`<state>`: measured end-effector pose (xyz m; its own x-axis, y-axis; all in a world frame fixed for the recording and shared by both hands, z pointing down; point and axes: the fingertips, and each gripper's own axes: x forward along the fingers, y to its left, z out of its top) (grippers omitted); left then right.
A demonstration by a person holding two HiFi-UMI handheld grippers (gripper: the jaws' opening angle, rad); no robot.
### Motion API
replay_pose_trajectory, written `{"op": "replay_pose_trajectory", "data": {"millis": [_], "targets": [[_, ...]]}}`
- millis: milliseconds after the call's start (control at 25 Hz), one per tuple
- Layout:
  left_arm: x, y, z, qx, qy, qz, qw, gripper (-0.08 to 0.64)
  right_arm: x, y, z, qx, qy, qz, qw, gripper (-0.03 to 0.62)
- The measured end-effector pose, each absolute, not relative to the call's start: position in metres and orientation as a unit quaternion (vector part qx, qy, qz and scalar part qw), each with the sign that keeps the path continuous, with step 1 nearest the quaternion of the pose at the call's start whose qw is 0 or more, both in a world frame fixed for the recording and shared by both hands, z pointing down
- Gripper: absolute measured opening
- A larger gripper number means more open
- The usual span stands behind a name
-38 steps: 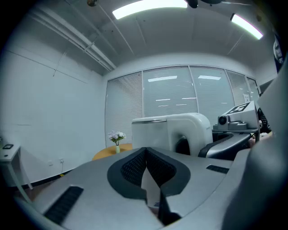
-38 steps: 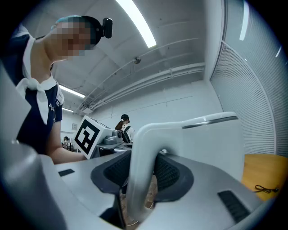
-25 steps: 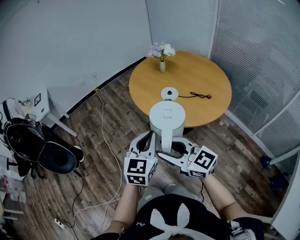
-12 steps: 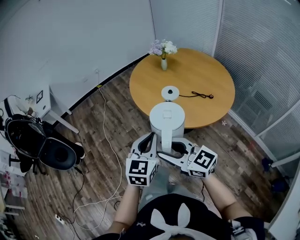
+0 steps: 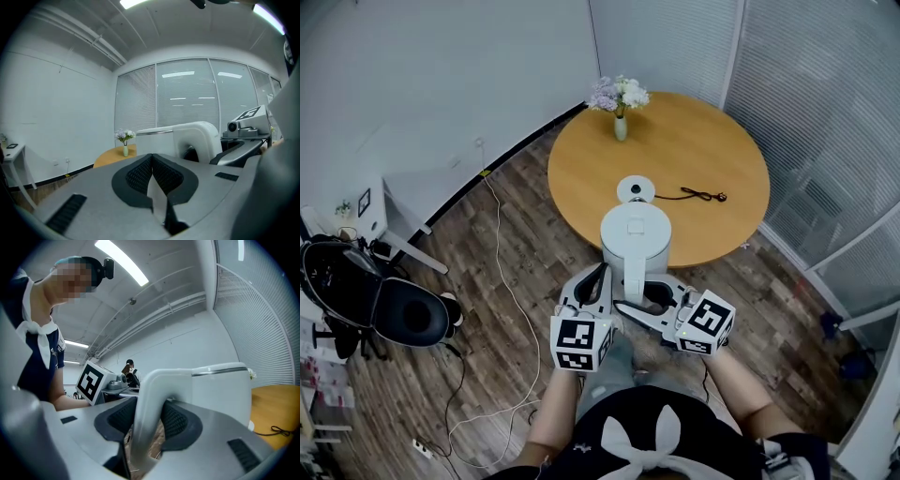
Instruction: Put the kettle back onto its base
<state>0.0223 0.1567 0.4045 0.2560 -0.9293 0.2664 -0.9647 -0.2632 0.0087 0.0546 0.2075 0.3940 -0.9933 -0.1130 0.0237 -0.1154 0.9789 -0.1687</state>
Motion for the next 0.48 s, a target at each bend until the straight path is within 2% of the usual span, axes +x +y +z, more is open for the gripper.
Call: {"op": "replay_pose_trajectory", "data": {"millis": [480], "targets": [[-0.025, 0.041, 0.403, 0.813, -0.567, 0.101, 0.086, 0.026, 0.012, 0.086, 0.38, 0.11, -0.991, 0.077, 0.001, 0.17]]}}
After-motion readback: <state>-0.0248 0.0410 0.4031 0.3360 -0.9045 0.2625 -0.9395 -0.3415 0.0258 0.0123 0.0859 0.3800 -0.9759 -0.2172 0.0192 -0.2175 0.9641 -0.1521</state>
